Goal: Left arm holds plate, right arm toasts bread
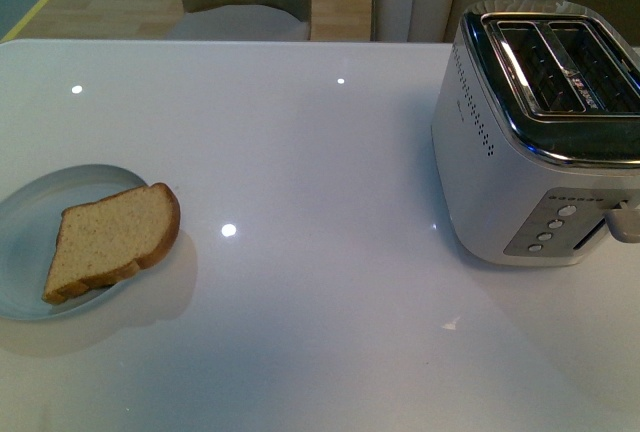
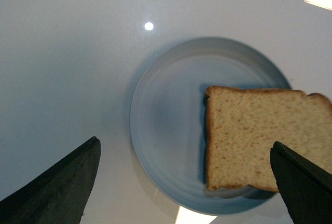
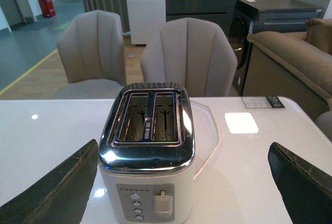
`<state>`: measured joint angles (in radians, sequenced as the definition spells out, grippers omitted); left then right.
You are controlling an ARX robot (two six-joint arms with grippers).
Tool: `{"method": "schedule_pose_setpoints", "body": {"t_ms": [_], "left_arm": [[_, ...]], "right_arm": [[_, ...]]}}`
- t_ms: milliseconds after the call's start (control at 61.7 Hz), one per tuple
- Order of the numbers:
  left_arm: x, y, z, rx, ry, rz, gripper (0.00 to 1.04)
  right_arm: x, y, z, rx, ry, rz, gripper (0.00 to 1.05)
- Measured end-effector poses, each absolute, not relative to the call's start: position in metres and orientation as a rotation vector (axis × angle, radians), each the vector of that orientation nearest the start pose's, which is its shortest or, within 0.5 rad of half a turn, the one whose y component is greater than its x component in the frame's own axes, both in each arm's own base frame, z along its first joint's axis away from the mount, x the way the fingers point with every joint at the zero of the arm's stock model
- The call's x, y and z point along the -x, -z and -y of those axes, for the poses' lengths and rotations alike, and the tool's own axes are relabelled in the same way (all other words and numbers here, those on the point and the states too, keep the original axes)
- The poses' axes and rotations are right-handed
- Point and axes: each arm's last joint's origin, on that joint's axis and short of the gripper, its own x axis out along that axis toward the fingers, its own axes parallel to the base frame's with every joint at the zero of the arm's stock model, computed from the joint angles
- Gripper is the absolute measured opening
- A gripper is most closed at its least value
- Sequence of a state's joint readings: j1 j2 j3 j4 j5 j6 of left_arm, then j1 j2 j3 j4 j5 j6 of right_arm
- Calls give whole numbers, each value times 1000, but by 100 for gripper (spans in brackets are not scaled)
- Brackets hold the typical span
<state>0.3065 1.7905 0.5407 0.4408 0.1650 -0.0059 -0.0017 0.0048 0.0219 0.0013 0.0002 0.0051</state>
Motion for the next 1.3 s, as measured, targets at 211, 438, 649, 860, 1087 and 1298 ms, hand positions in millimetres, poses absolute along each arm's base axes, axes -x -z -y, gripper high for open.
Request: {"method": "schedule_pose_setpoints", "body": {"t_ms": [211,438,649,860,1087,1298], "left_arm": [[-285,-20,-104,213,-240,-893,98],[-290,5,-104,196,-227,-947,98],[-293,17,-101,194,-212,-973,98],[-293,29,-95,206,-195,-1005,97],[-295,33,-94,236,-206,-1022,73],[-295,35,-93,267,-213,-1034,36]], "right_arm": [[-97,-171,0,-5,1,19,96],[-97,-171,0,-5,2,19,96],[-97,-171,0,-5,2,19,96],[-97,-171,0,-5,2,19,96],[-97,-171,0,-5,2,19,96],[-97,-171,0,-5,2,19,96]]}}
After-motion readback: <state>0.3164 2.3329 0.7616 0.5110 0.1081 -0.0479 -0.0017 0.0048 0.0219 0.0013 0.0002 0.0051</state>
